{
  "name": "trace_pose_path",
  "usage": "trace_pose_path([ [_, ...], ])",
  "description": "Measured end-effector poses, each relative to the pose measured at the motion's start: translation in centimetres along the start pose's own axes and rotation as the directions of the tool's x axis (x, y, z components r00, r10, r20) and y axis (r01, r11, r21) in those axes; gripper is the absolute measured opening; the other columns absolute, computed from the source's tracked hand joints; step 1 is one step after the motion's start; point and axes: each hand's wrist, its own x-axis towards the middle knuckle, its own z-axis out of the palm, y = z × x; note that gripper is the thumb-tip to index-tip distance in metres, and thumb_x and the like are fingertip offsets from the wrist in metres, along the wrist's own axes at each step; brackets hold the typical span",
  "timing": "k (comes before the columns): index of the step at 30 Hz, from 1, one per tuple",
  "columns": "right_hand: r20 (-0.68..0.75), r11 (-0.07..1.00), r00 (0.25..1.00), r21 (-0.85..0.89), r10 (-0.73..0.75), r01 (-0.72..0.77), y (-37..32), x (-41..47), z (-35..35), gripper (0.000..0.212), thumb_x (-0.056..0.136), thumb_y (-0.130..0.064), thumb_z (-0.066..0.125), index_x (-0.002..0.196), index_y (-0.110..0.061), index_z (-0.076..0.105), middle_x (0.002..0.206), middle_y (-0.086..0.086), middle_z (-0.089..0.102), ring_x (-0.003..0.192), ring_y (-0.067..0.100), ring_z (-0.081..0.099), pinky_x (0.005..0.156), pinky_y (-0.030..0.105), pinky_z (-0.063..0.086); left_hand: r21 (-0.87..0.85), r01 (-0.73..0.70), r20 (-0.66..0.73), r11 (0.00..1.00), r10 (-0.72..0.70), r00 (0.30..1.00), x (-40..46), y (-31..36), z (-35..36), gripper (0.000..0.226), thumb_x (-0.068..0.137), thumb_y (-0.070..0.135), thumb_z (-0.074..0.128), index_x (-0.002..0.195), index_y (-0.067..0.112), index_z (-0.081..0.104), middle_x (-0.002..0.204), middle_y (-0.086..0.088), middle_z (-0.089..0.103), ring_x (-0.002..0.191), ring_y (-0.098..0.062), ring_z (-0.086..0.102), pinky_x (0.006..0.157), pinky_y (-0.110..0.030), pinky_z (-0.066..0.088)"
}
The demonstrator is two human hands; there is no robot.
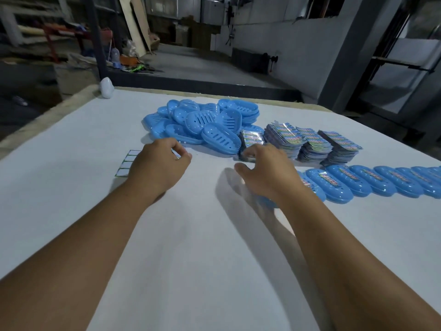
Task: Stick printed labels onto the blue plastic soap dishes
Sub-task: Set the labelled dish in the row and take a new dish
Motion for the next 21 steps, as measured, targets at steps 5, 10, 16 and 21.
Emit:
trace_pose_path([
  [5, 0.049, 0.998, 0.998, 0.057, -0.026, 0.024, -2.5, 3.8, 1.2, 0.020, 0.095, -0.014, 0.049, 0.108, -0.010, 0.065, 0.107, 0.011, 0.065, 0.103, 0.036, 0.059, 0.078, 0.038, 0.049, -0.015, 0.002, 0.009, 1.000, -0.001, 1.000, -0.1, -0.1, 0.0, 0.013, 0.086, 0.039, 0.065, 0.080, 0.027, 0.063, 0.071, 0.010, 0.063, 0.082, -0.021, 0.065, 0.078, -0.035, 0.054],
  [10, 0.074, 1.000, 0.997, -0.010, -0.016, 0.017, -3.3, 5.3, 2.1, 0.040, 0.092, -0.020, 0.054, 0.131, -0.016, 0.060, 0.126, 0.011, 0.066, 0.116, 0.035, 0.060, 0.088, 0.040, 0.049, -0.001, -0.011, -0.001, 1.000, 0.011, 1.000, 0.0, -0.1, 0.2, 0.015, 0.086, 0.039, 0.065, 0.077, 0.029, 0.060, 0.066, 0.012, 0.060, 0.079, -0.019, 0.064, 0.074, -0.033, 0.052],
  [16, 0.012, 0.999, 1.000, -0.047, -0.013, 0.013, -3.1, 5.9, 2.5, 0.032, 0.087, -0.006, 0.057, 0.113, -0.019, 0.070, 0.111, 0.010, 0.070, 0.101, 0.035, 0.063, 0.083, 0.040, 0.052, 0.009, -0.020, -0.003, 1.000, 0.020, 1.000, 0.0, 0.2, 0.5, 0.017, 0.088, 0.040, 0.065, 0.075, 0.032, 0.057, 0.067, 0.013, 0.058, 0.080, -0.020, 0.064, 0.075, -0.033, 0.052],
  [21, 0.002, 0.999, 1.000, 0.043, -0.017, 0.017, -3.2, 5.8, 2.7, 0.042, 0.092, -0.016, 0.057, 0.132, -0.026, 0.064, 0.128, 0.009, 0.065, 0.116, 0.034, 0.061, 0.091, 0.038, 0.050, 0.015, -0.027, 0.004, 1.000, 0.027, 1.000, 0.0, 0.3, 0.5, 0.016, 0.089, 0.039, 0.065, 0.077, 0.032, 0.058, 0.068, 0.013, 0.059, 0.081, -0.020, 0.064, 0.076, -0.034, 0.054],
])
